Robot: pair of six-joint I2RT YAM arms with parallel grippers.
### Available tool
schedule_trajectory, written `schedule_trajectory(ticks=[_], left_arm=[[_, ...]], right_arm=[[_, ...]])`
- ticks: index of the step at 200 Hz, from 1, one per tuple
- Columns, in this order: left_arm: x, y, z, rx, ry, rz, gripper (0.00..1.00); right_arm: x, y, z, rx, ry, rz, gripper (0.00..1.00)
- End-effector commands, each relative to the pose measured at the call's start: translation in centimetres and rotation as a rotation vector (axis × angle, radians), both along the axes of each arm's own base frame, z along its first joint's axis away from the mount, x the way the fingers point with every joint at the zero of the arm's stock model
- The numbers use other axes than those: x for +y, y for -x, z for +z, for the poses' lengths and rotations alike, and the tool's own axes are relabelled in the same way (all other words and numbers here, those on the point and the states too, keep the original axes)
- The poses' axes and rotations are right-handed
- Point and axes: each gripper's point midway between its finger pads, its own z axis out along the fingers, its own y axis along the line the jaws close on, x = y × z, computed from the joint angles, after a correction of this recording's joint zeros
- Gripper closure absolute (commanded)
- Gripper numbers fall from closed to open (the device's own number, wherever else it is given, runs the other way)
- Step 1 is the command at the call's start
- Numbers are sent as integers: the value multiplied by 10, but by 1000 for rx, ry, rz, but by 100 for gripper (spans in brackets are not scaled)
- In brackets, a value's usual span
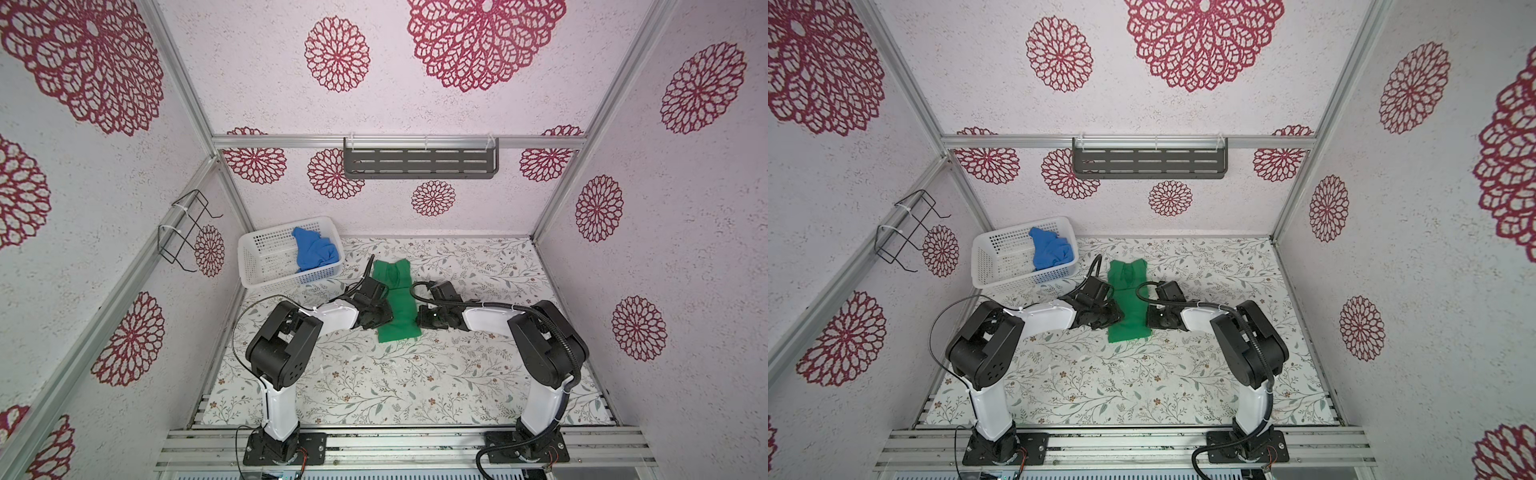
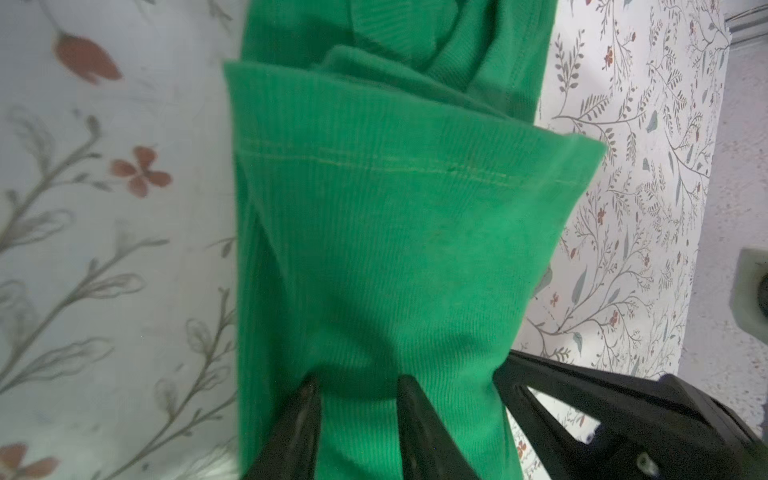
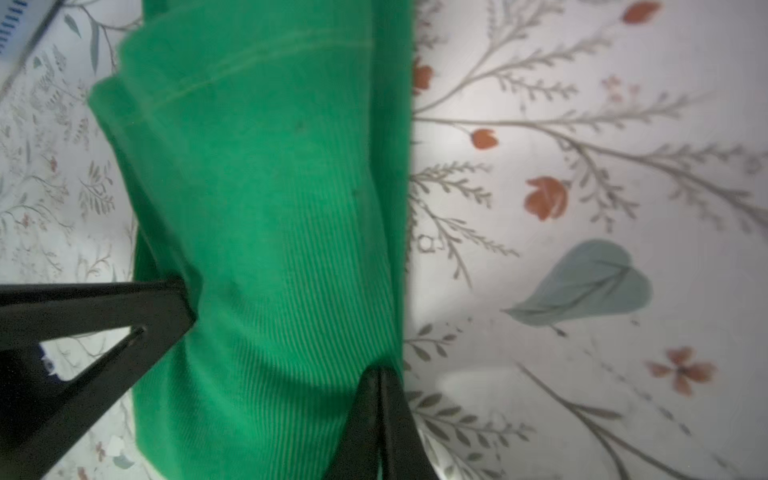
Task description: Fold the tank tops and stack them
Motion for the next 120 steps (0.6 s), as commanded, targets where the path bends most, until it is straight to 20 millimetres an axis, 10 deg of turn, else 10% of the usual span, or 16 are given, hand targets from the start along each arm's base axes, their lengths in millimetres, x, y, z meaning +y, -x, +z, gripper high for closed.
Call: schedule_trajectory(ticks=[1, 49, 120], left_arm=[[24, 8, 7, 3, -29, 42, 64], [35, 33, 61, -55, -4, 40, 54], [33, 92, 48, 15, 209, 150, 42]], right_arm=[[-14, -9, 22, -61, 2, -53, 91], [-28, 14, 70, -99, 9, -17, 77], [3, 62, 73, 44, -240, 55, 55]])
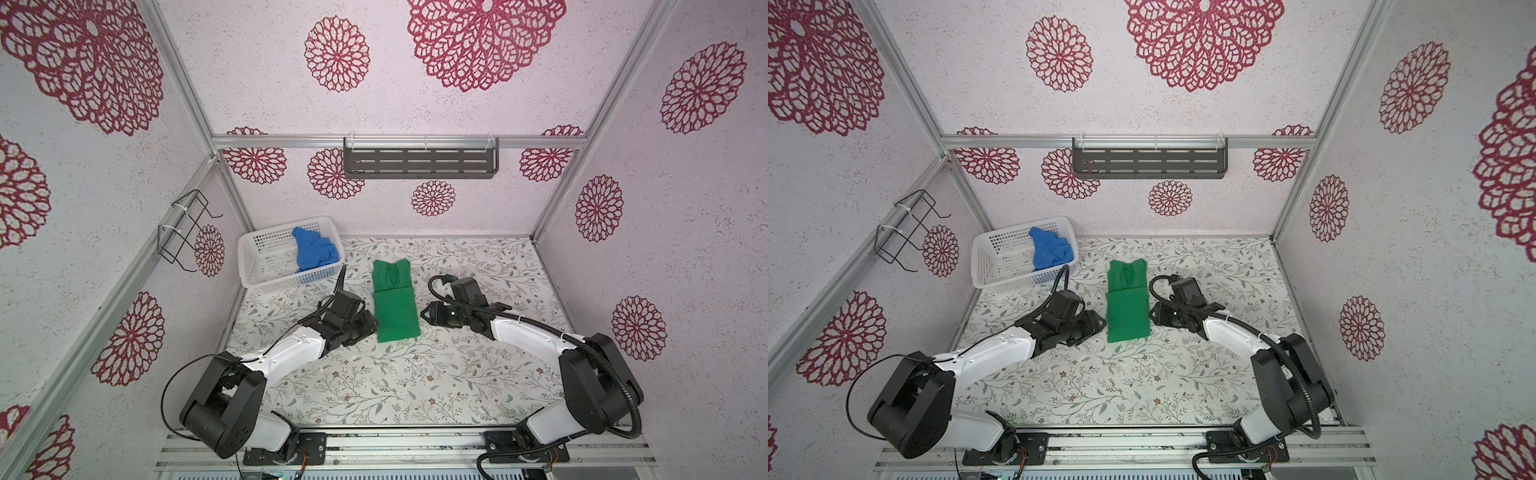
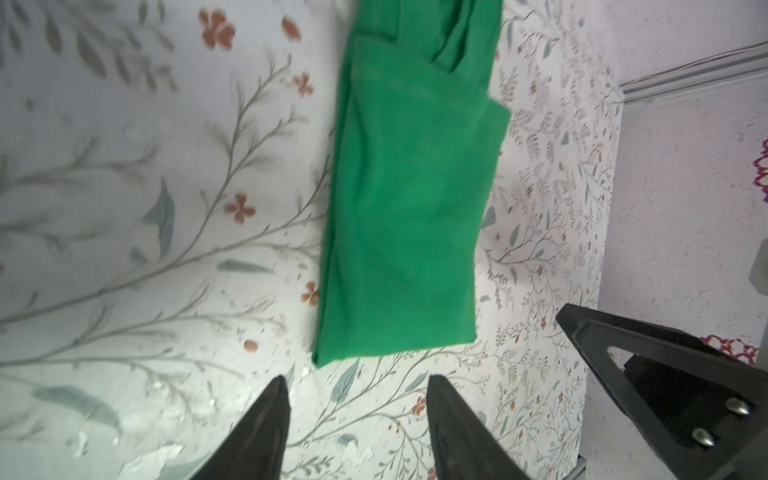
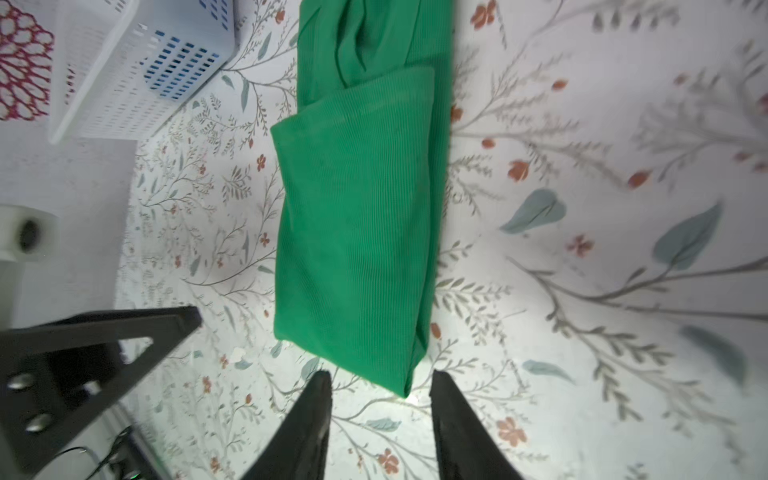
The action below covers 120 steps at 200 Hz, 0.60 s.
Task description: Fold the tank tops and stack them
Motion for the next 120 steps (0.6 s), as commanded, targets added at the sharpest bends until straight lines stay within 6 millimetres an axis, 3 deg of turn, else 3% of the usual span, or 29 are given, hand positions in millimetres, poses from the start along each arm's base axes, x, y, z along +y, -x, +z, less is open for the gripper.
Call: schedule_trajectory(ticks=[1, 54, 120], left_arm=[[-11, 10, 1, 15, 93, 60, 42], [-30, 22, -20, 38, 219, 144, 41], [-26, 16, -58, 52, 260, 265, 43]], right_arm=[[18, 19, 1, 70, -112, 33, 55], [27, 32, -24, 130, -159, 15, 54], [24, 32, -47, 151, -163, -26, 52]])
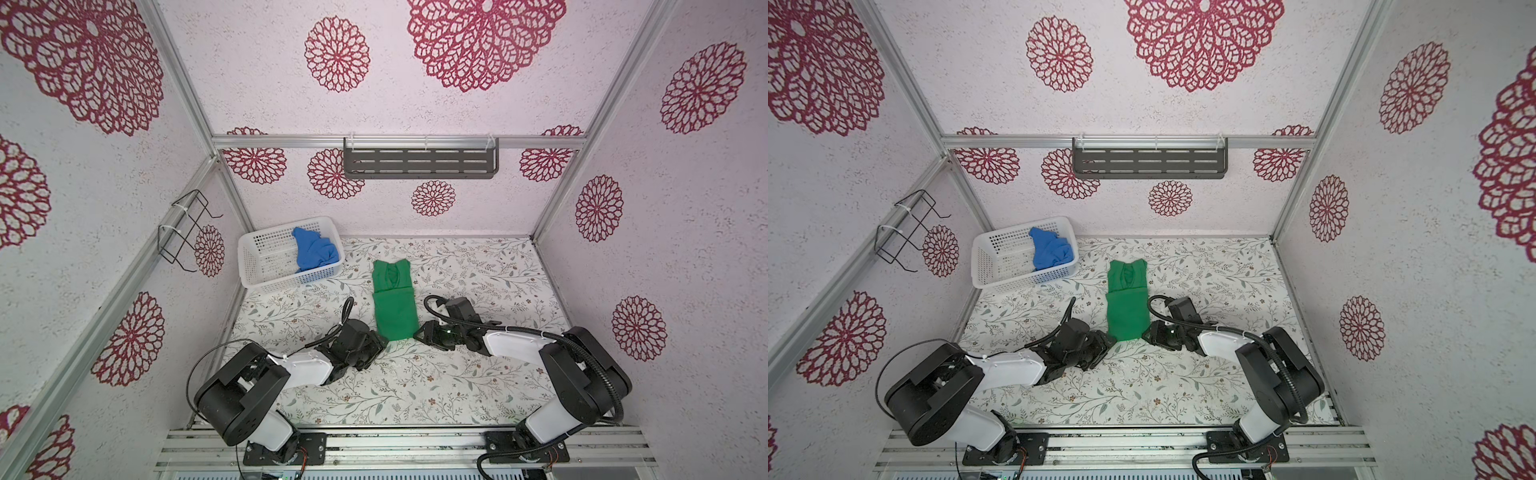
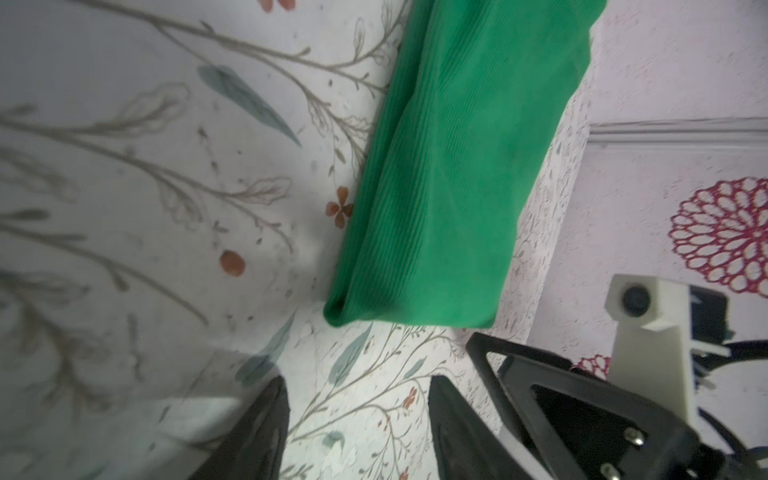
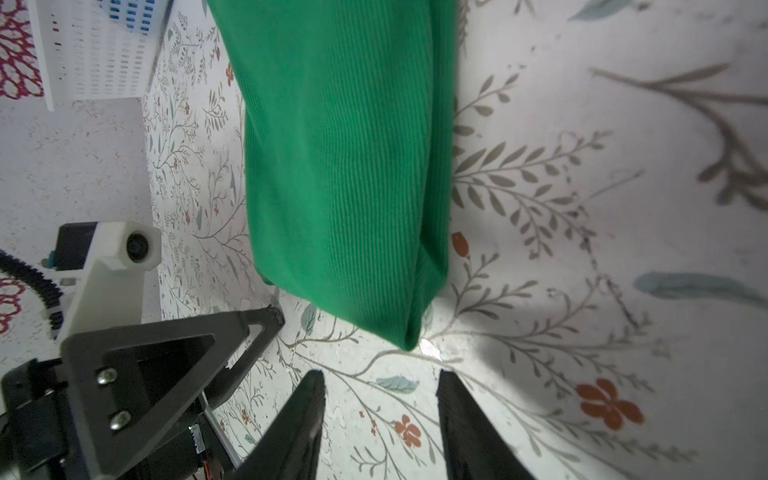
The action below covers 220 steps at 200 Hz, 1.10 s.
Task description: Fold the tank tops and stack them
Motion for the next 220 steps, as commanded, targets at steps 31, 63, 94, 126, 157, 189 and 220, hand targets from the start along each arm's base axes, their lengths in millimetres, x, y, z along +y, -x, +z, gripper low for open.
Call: schedule_trajectory(ticks=[31, 63, 94, 126, 157, 189, 220], left_arm=[[4, -4, -26, 35, 23, 91, 52], [13, 1, -34, 50, -16, 120, 54], [23, 5, -39, 60, -72, 136, 55], [27, 3, -48, 64, -108, 142, 59], [24, 0, -51, 68, -122, 134, 68], [24, 0, -53, 71, -132, 132, 79], [25, -1, -54, 72, -144, 131, 90]], right_arm=[[2, -6, -7, -4, -44, -48, 51], [1, -7, -16, 5, -45, -69, 52], [2, -11, -20, 7, -54, -82, 53], [1, -11, -24, 14, -44, -91, 57], [-1, -10, -27, 15, -37, -97, 64], [0, -13, -28, 12, -39, -101, 73], [1, -14, -28, 10, -44, -103, 82]])
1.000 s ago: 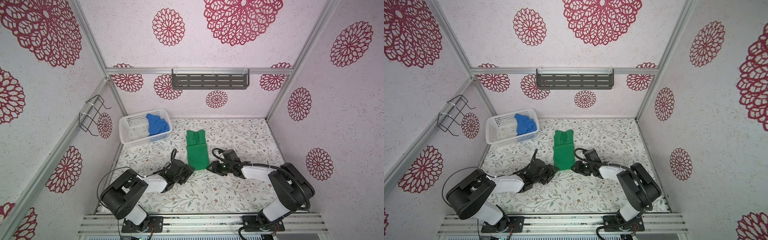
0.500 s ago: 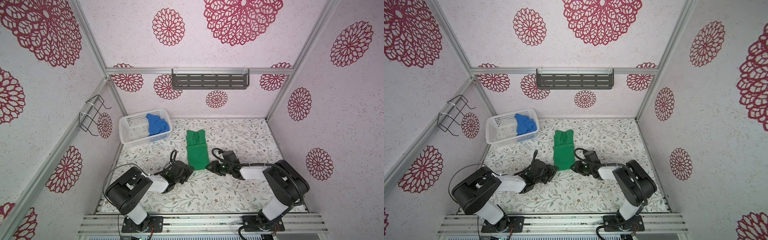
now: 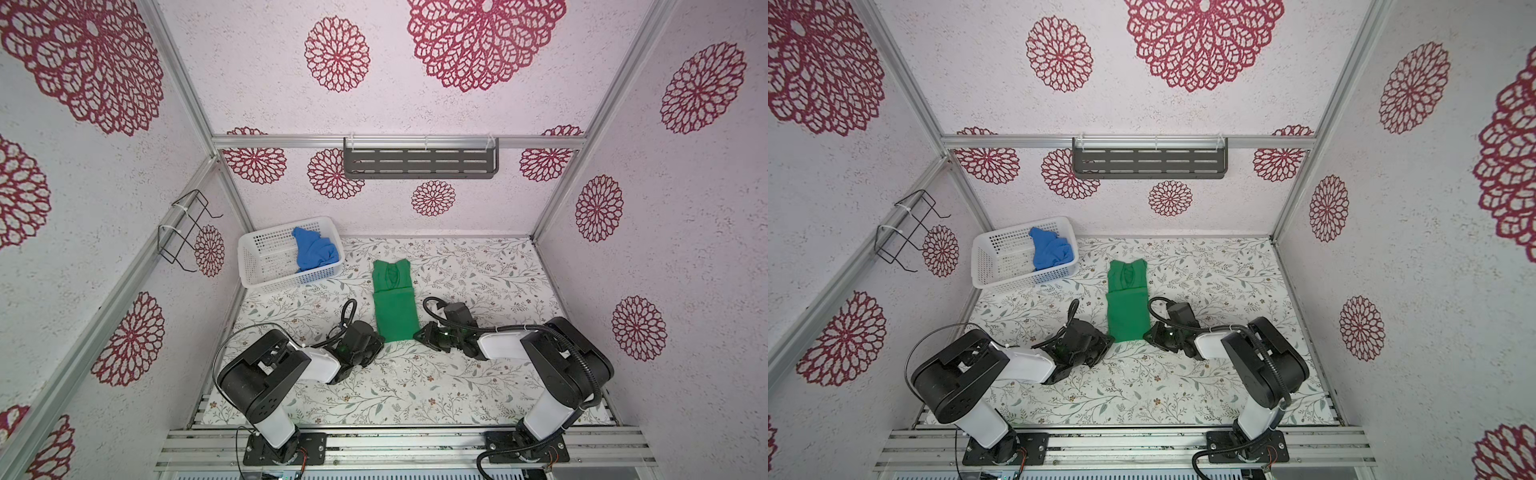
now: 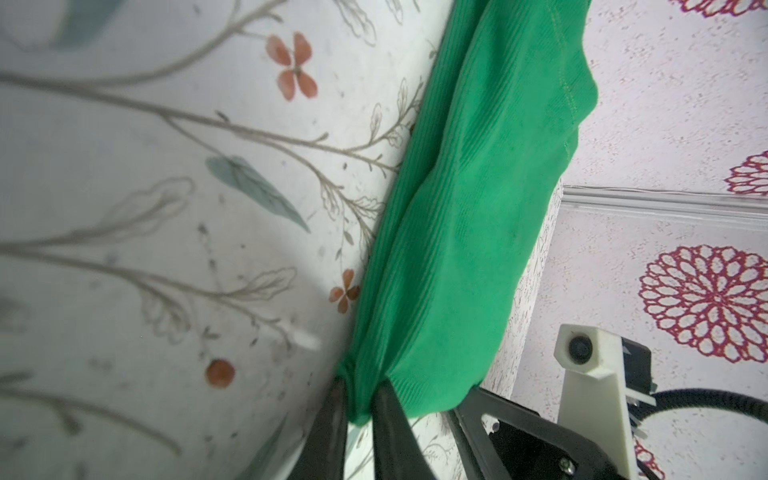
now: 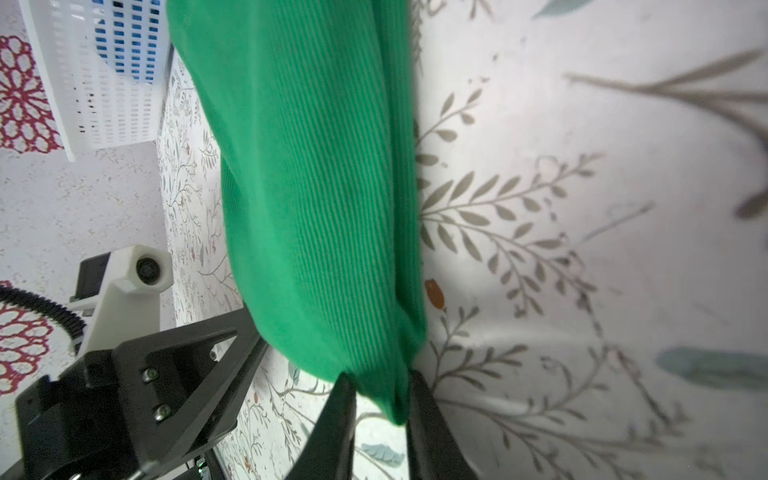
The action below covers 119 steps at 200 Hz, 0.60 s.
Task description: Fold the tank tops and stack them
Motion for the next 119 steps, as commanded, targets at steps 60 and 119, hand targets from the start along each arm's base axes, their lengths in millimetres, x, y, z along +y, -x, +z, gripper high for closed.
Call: schedule_trajectory(ticks=[60, 119], left_arm=[[24, 24, -39, 116, -168, -14, 100], [21, 49, -22, 115, -235, -76, 100]], right_arm=[[-5, 3, -5, 7, 26, -3, 100], [-13, 38, 3, -4, 137, 96, 100]])
